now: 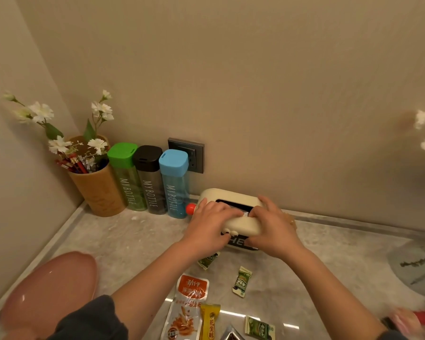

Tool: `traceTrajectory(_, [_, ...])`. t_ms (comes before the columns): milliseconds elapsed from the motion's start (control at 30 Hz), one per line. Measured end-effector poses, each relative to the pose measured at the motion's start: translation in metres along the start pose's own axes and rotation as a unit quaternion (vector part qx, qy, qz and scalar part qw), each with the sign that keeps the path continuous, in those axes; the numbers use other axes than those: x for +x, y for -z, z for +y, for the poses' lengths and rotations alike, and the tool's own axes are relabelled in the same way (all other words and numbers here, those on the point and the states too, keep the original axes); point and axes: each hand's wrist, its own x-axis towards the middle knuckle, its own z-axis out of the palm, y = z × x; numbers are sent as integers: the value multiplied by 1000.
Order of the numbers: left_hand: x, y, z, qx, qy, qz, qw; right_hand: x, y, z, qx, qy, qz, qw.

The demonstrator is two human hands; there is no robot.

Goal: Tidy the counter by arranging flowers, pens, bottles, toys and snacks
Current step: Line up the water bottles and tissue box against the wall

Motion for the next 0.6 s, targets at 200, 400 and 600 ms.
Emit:
traceTrajectory(200, [6,-1,9,-7,3,-7,1000,3,10,9,-30,-2,-13,999])
traceTrajectory(400, [8,-8,23,-10,18,1,1000,5,19,20,-25,6,-37,999])
traceTrajectory(600, [2,-11,26,0,28,9,1000,2,16,22,-1,14,-44,999])
